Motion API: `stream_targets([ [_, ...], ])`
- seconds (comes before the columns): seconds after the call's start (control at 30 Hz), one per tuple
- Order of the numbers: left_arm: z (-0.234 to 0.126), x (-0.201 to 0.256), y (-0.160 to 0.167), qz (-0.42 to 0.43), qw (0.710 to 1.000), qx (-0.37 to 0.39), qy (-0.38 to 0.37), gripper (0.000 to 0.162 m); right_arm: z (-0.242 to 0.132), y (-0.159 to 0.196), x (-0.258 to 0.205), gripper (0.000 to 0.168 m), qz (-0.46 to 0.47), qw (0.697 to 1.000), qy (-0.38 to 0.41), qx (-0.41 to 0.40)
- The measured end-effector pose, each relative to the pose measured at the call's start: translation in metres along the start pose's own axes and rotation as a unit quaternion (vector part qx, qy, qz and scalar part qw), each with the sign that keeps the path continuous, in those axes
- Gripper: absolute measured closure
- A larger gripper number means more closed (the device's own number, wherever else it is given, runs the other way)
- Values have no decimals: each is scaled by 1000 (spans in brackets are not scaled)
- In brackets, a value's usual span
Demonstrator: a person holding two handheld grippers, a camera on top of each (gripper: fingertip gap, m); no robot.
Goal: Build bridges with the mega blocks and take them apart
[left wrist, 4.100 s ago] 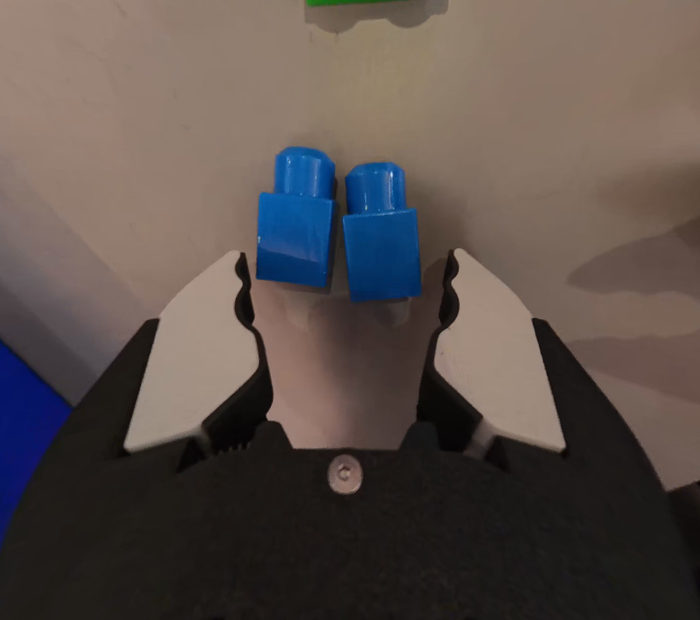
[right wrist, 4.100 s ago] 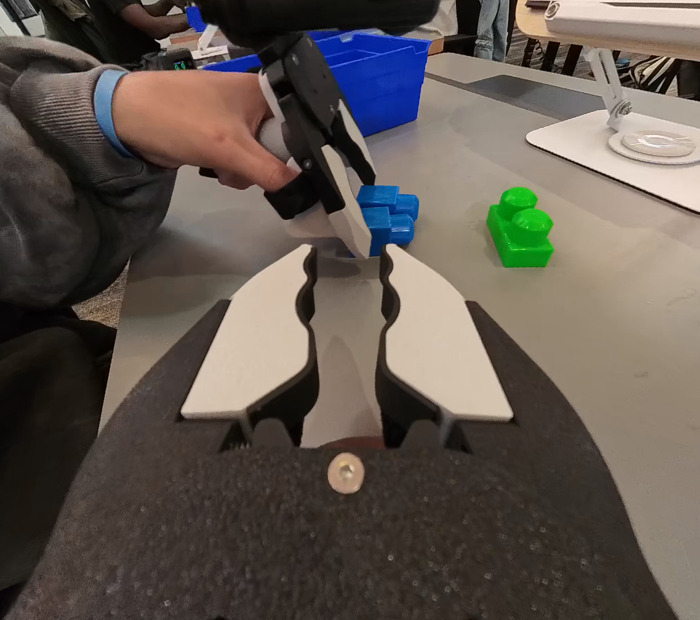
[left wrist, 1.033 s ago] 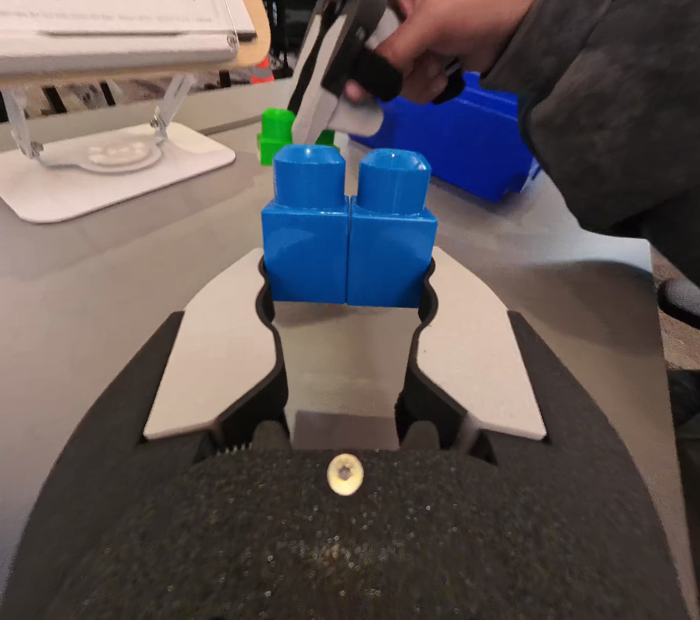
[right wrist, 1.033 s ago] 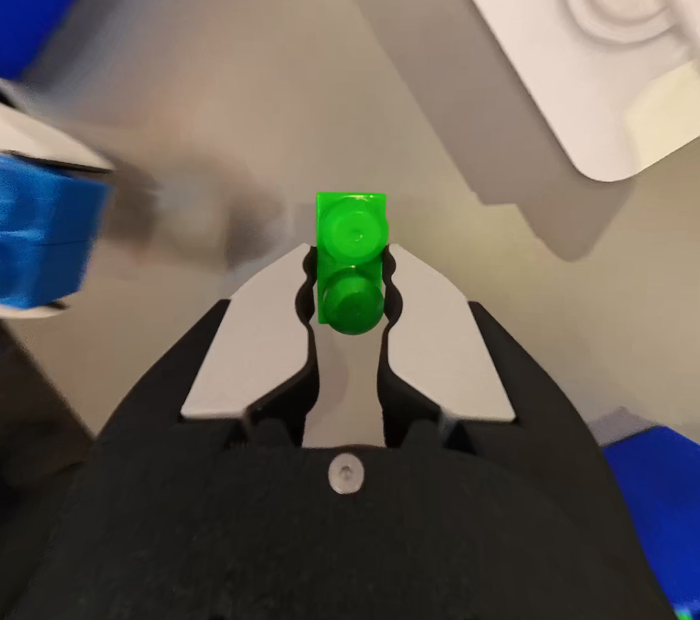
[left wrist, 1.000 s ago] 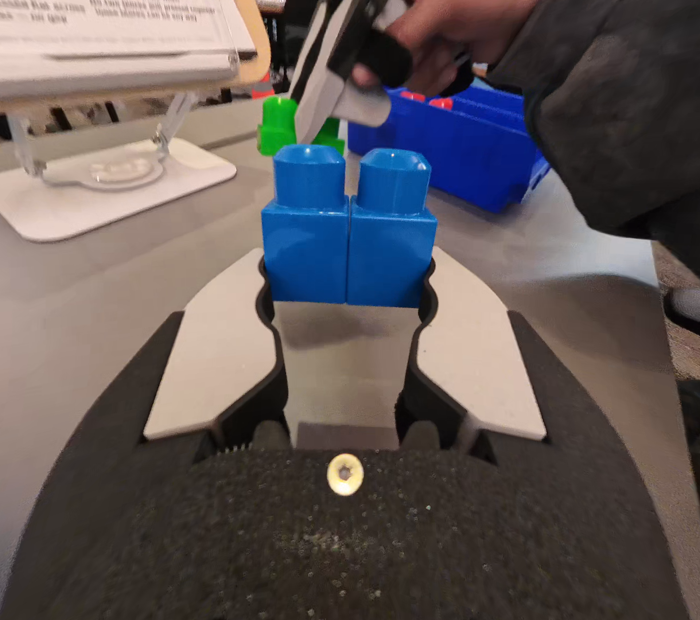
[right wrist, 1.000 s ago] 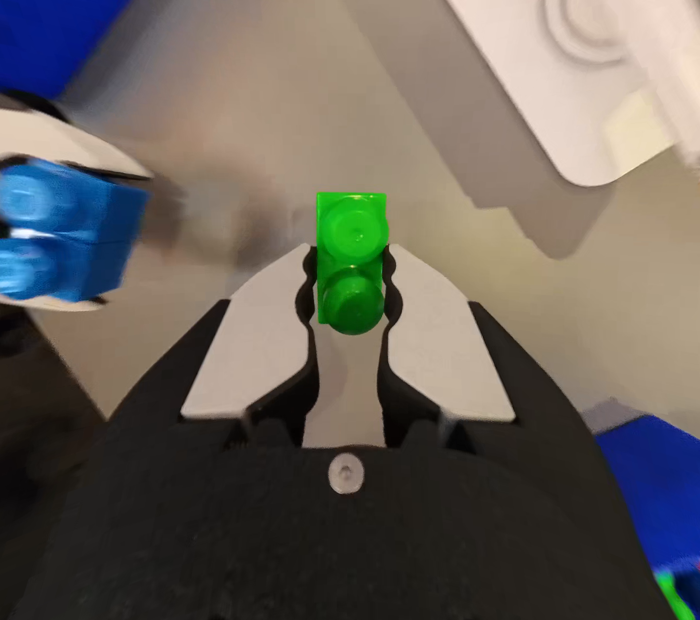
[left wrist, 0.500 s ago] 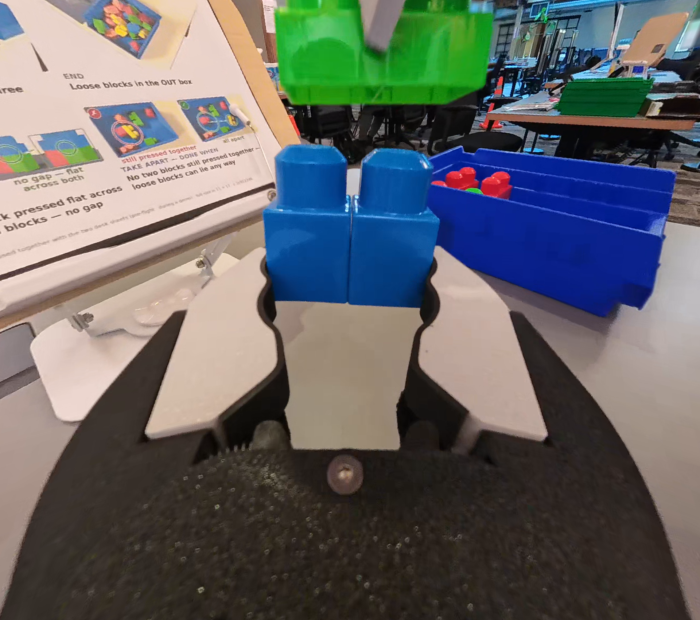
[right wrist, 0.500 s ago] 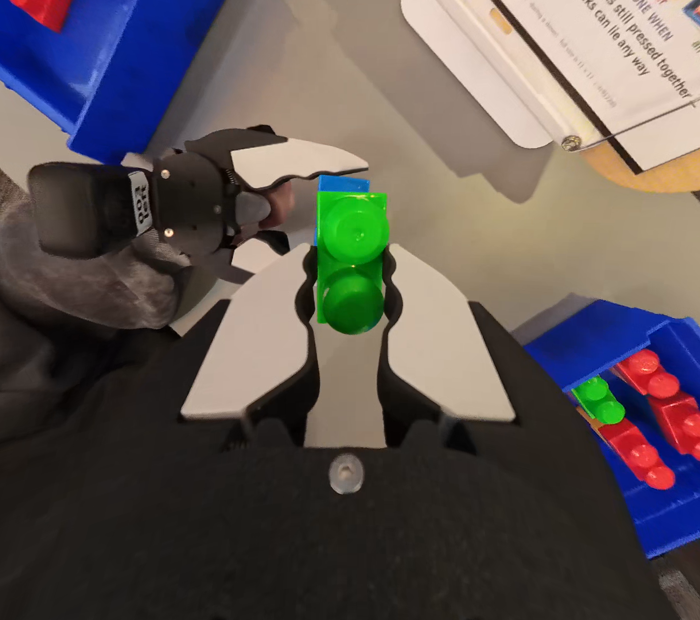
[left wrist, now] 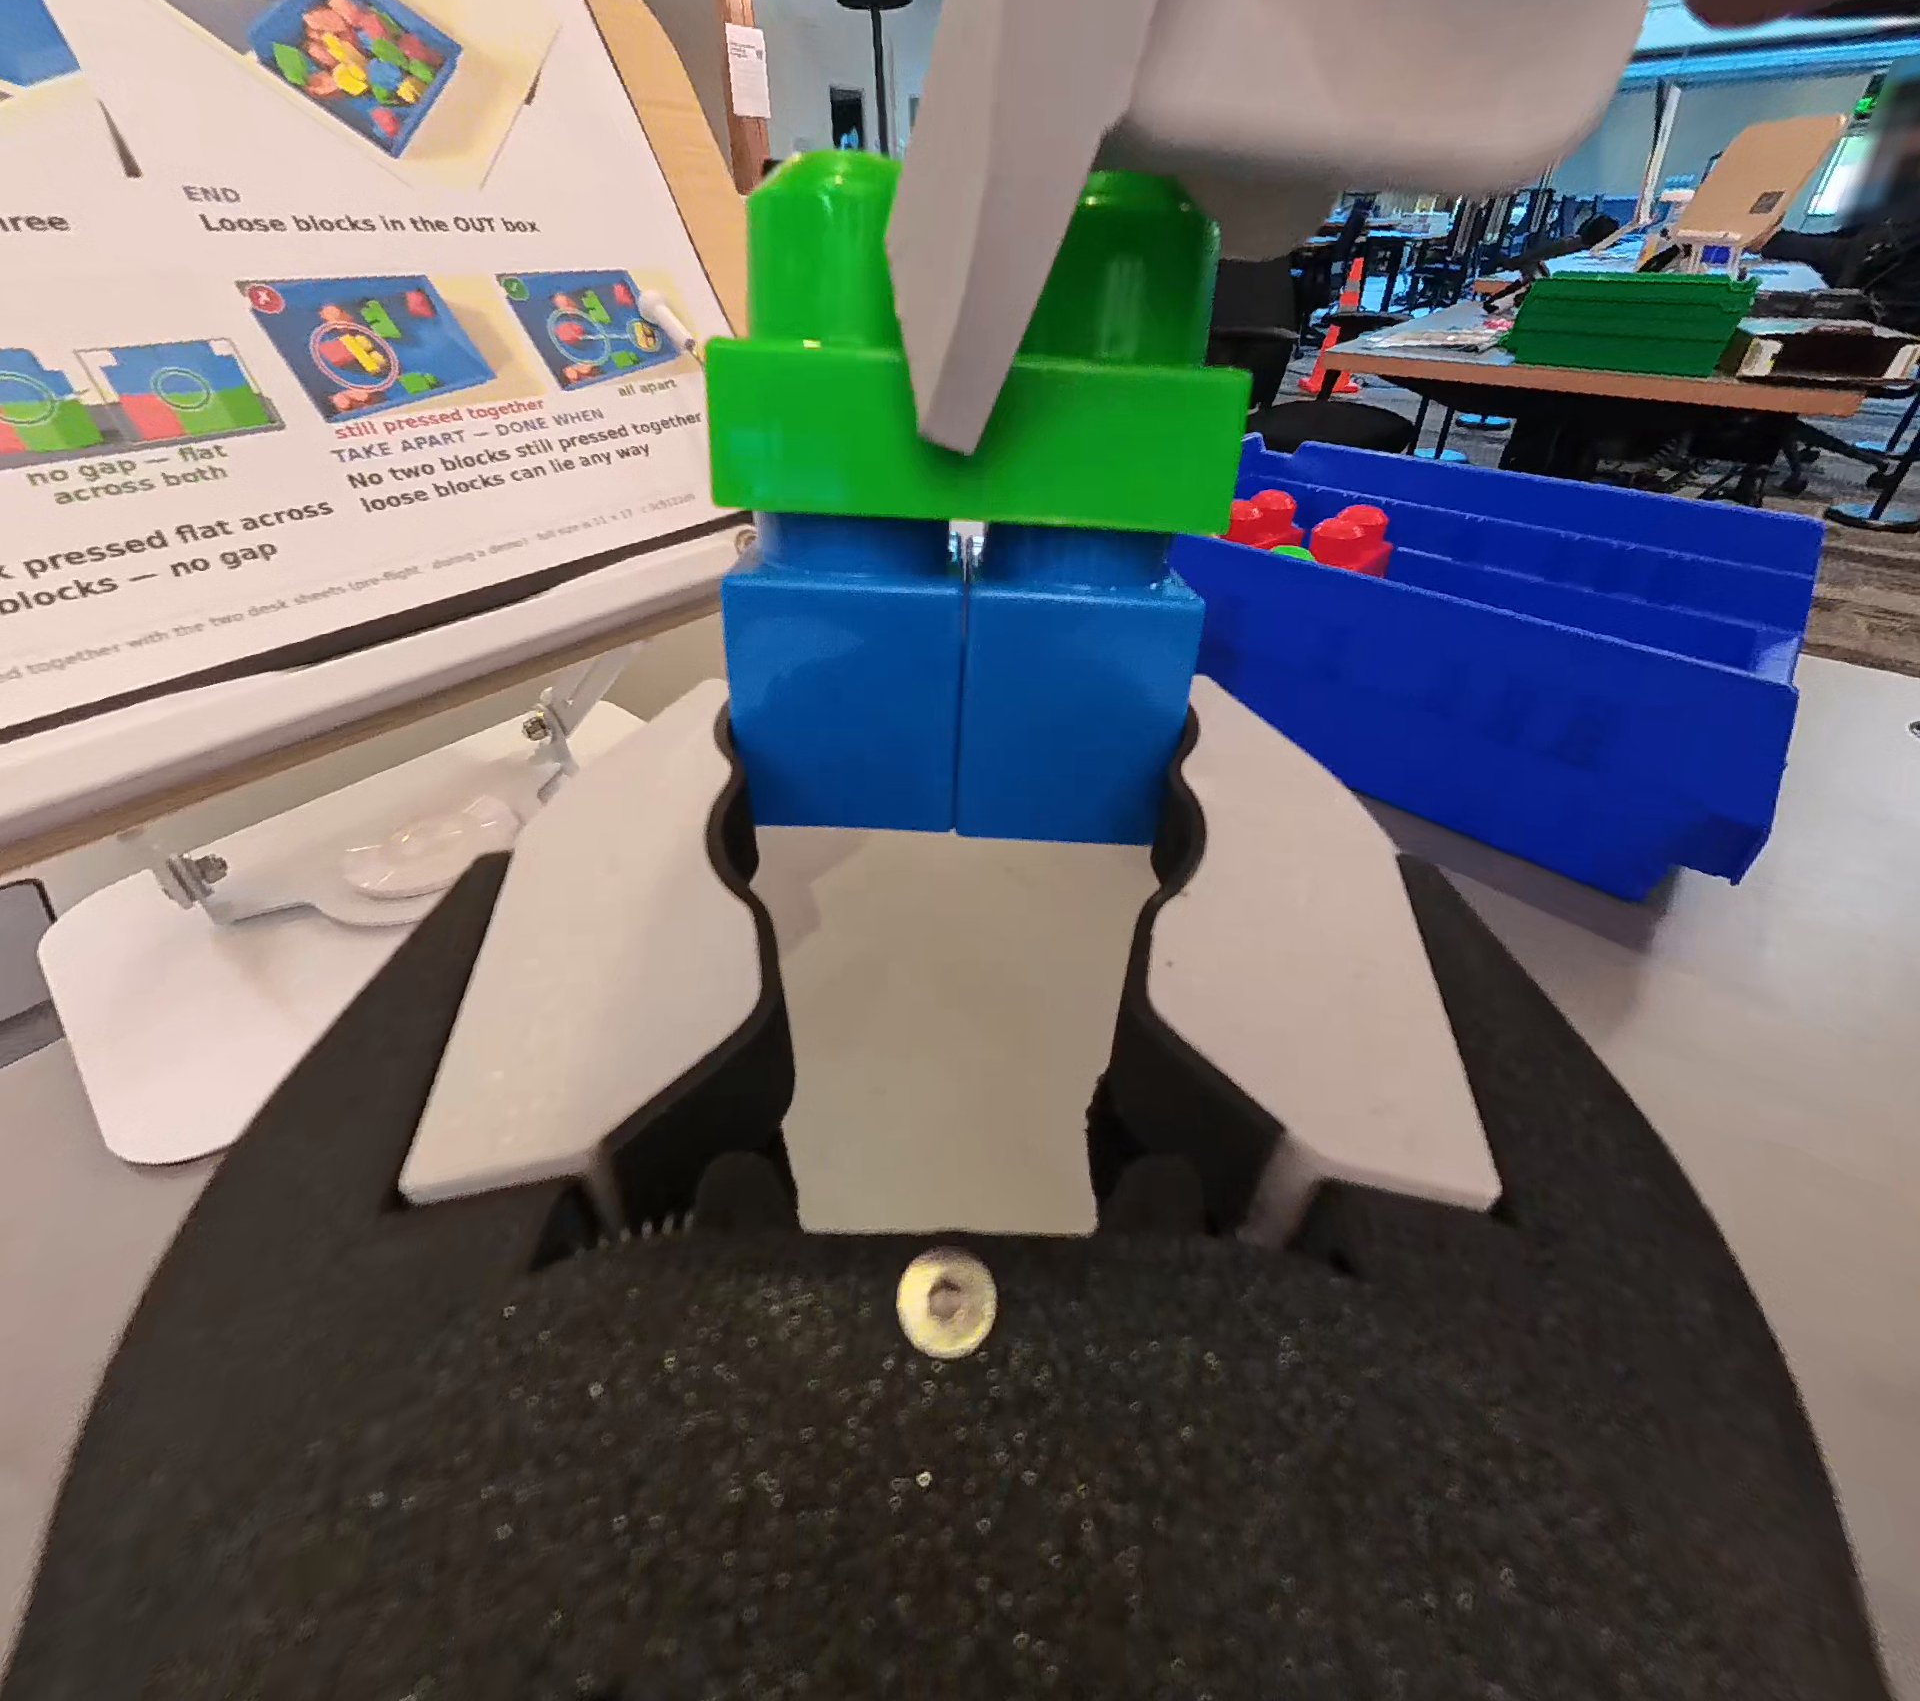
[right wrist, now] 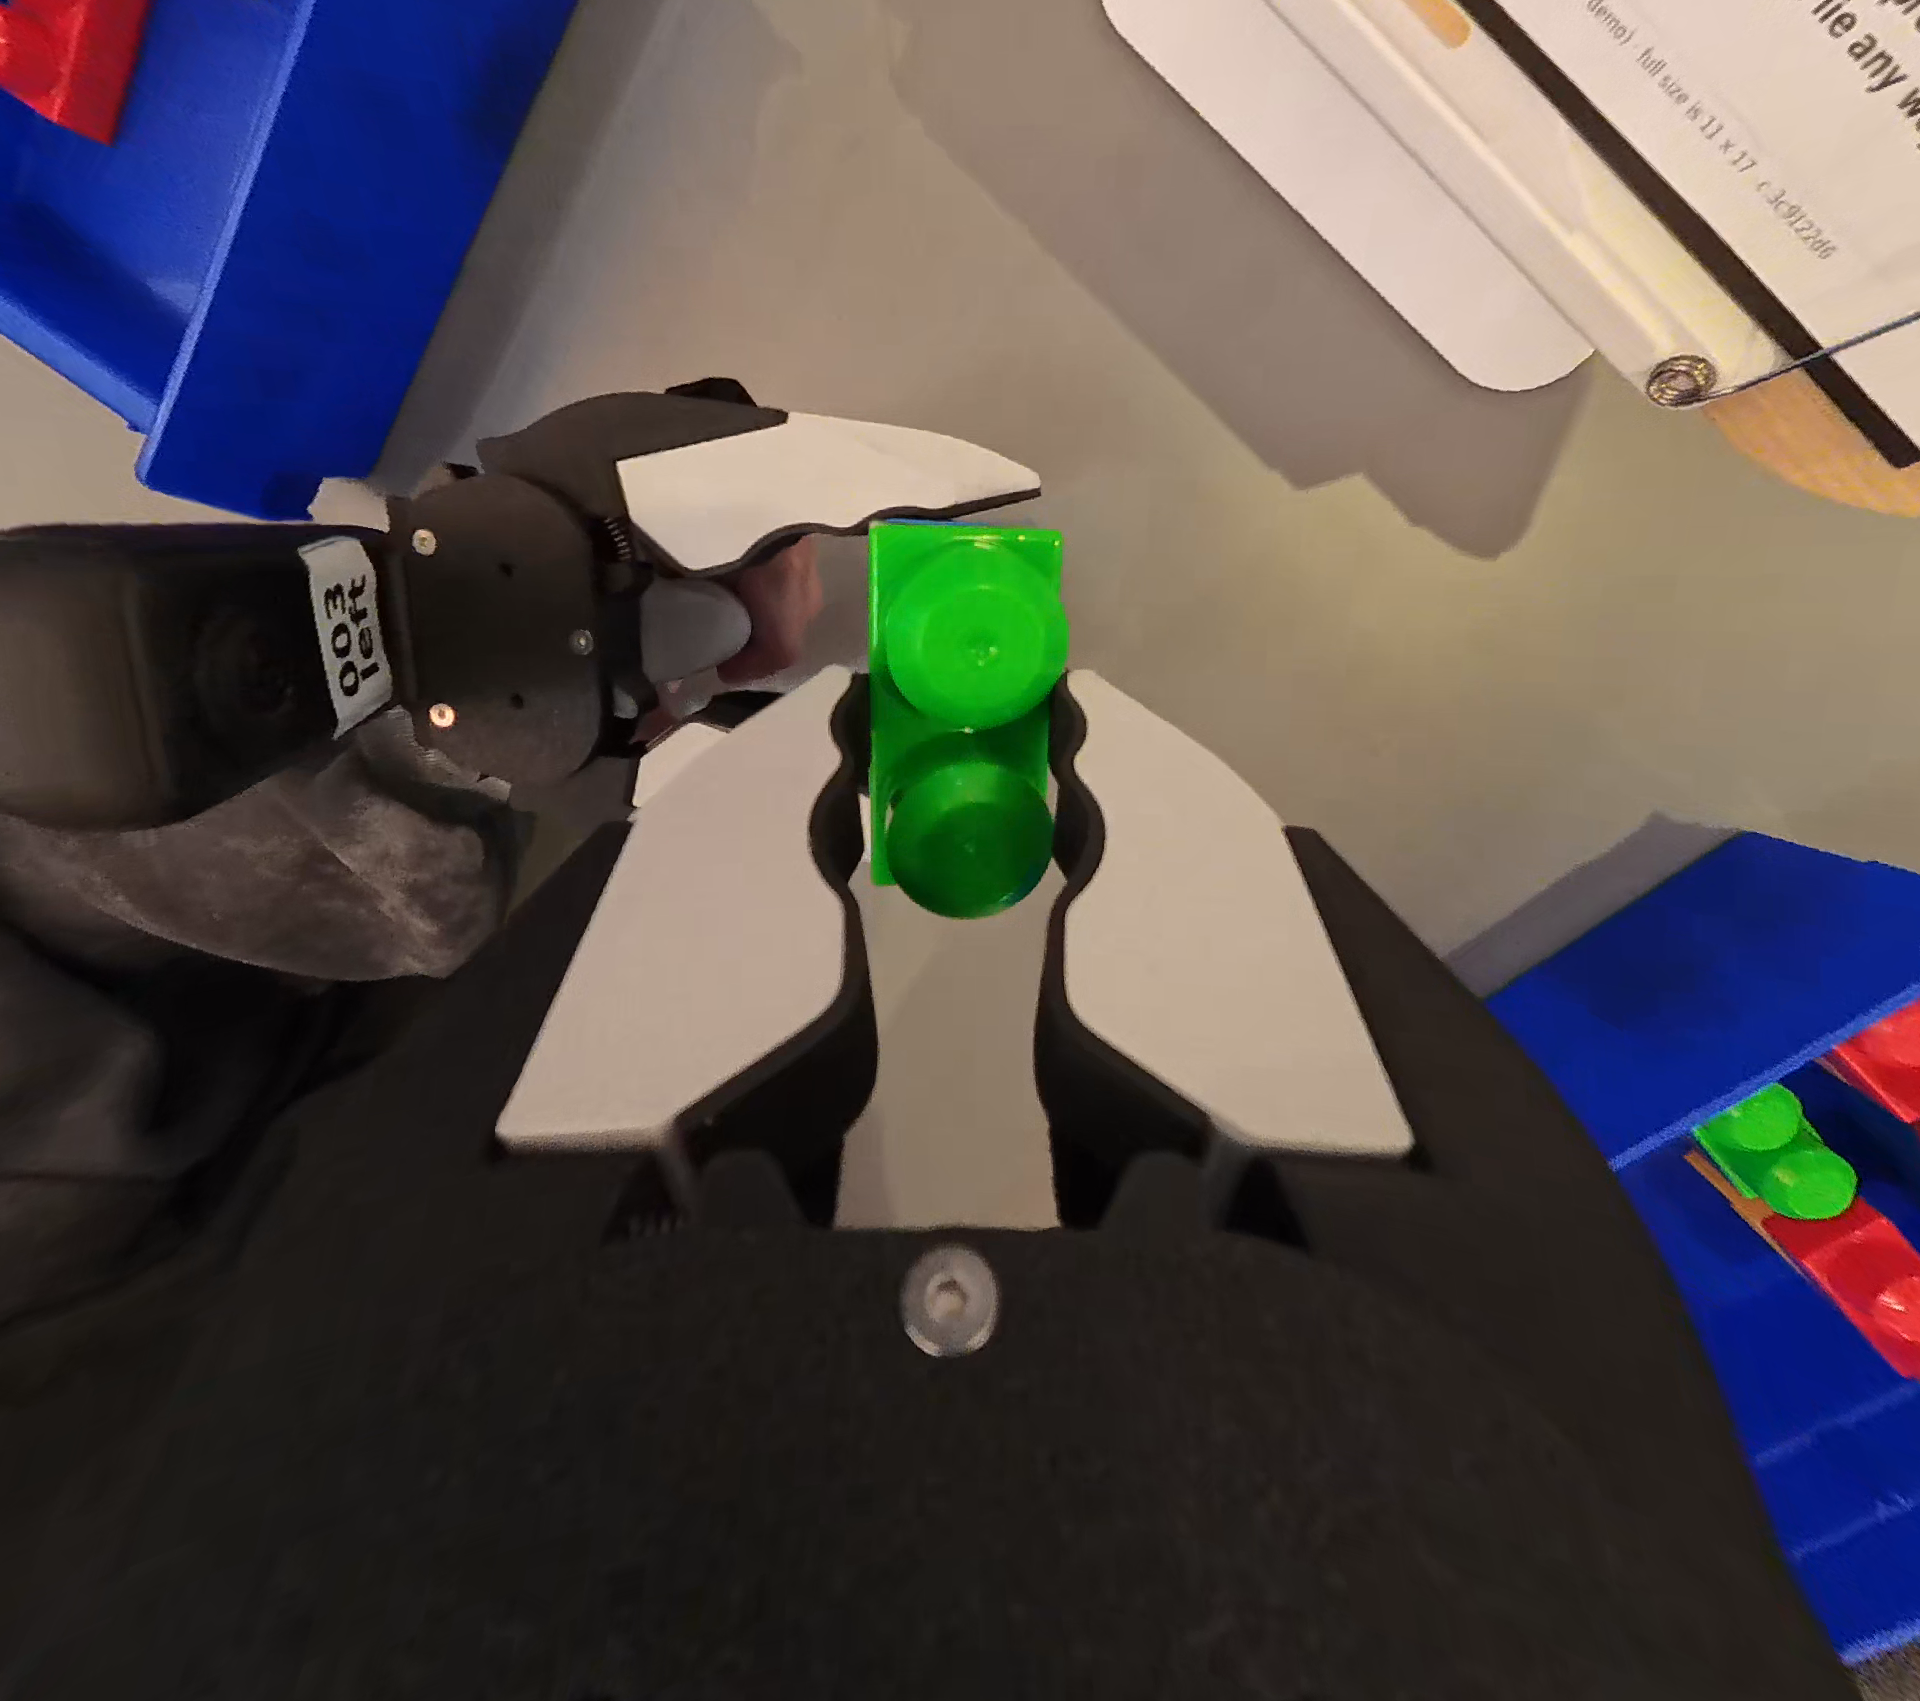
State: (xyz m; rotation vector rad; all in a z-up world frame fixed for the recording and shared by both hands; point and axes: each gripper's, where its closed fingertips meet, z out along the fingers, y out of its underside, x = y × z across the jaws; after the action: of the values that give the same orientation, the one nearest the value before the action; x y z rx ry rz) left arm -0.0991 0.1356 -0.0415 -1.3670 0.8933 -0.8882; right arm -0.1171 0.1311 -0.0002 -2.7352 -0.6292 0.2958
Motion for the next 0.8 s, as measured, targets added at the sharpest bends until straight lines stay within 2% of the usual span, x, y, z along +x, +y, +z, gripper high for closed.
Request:
stream_targets([
  [0.53, 2, 2, 8, 3, 1000, -30, 8, 88, 9, 5, 6, 135, -1, 999, 35, -5],
  [0.8, 4, 3, 13, 12, 999, -34, 21, 88, 14, 7, 10, 135, 17, 1000, 6, 8],
])
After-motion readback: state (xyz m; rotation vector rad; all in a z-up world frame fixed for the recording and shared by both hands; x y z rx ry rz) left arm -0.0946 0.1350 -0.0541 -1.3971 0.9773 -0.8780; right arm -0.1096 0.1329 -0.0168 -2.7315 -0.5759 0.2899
